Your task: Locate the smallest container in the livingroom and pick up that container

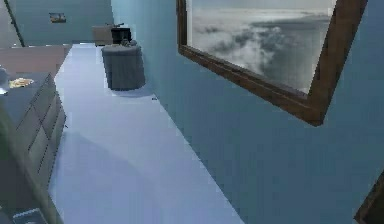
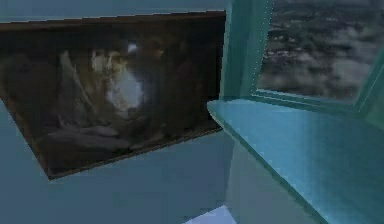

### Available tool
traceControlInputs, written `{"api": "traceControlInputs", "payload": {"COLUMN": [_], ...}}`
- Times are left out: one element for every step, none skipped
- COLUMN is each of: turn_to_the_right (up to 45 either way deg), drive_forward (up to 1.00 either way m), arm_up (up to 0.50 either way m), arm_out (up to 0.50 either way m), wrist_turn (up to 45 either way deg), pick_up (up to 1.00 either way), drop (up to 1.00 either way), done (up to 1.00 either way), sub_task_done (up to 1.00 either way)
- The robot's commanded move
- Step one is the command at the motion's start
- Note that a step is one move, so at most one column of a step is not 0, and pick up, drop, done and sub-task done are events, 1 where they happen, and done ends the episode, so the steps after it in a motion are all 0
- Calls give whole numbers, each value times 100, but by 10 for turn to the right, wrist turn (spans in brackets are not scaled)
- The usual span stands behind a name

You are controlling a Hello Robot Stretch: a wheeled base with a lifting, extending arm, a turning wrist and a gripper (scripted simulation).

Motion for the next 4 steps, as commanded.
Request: {"api": "traceControlInputs", "payload": {"turn_to_the_right": [0,-210,0,-120], "drive_forward": [45,0,45,0], "arm_up": [0,0,0,0], "arm_out": [0,0,0,0], "wrist_turn": [0,0,0,0], "pick_up": [0,0,0,0], "drop": [0,0,0,0], "done": [0,0,0,0], "sub_task_done": [0,0,0,0]}}
